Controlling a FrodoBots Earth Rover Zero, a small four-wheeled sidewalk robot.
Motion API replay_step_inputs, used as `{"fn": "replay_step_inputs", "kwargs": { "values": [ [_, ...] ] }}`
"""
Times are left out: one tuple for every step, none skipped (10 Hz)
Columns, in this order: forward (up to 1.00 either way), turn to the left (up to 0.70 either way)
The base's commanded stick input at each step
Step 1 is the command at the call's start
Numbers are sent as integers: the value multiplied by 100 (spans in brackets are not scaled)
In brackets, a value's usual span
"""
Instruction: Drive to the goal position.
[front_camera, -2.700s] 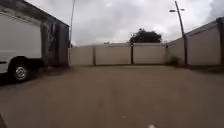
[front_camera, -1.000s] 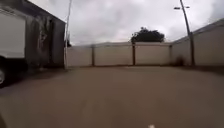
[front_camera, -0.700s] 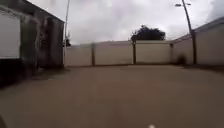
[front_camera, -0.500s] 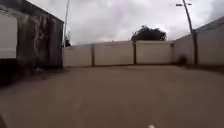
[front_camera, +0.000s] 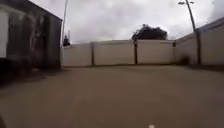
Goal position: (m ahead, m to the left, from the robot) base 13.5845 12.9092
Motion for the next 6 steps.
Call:
{"fn": "replay_step_inputs", "kwargs": {
  "values": [
    [70,0],
    [70,0],
    [70,0],
    [70,0],
    [70,0],
    [70,0]
  ]
}}
